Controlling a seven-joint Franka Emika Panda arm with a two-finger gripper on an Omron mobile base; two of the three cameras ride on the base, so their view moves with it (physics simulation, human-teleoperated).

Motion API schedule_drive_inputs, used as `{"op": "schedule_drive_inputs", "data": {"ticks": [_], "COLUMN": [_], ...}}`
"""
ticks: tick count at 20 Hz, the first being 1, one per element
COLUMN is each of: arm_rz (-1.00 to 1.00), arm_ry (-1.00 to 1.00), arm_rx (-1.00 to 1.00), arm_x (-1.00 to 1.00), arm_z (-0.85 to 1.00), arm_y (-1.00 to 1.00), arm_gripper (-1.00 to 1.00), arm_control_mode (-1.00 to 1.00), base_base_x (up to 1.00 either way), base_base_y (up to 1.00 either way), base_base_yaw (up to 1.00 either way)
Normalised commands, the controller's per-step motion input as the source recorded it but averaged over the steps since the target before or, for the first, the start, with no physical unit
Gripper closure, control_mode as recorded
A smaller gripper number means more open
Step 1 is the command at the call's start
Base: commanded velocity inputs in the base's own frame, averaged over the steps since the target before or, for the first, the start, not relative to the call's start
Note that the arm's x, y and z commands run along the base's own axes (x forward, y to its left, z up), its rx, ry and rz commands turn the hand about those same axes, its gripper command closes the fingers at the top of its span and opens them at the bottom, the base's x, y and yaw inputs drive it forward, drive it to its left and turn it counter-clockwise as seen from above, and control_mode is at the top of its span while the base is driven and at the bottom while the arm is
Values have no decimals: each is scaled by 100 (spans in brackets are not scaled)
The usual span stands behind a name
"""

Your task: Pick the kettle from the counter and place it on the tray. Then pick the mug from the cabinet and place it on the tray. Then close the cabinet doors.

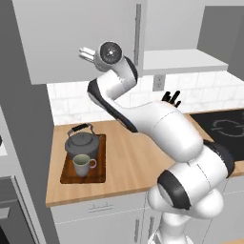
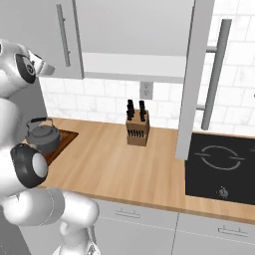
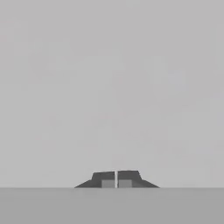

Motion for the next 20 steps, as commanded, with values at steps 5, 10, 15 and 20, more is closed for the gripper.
{"op": "schedule_drive_inputs", "data": {"ticks": [5,10,15,20], "arm_rz": [7,5,1,0], "arm_ry": [0,-15,-65,-46], "arm_rx": [12,7,0,11], "arm_x": [100,67,-68,-98], "arm_z": [0,-30,-92,-100], "arm_y": [-27,-19,-48,-86], "arm_gripper": [100,100,100,100], "arm_control_mode": [-100,-100,-100,-100], "base_base_x": [0,0,0,0], "base_base_y": [0,0,0,0], "base_base_yaw": [0,0,0,0]}}
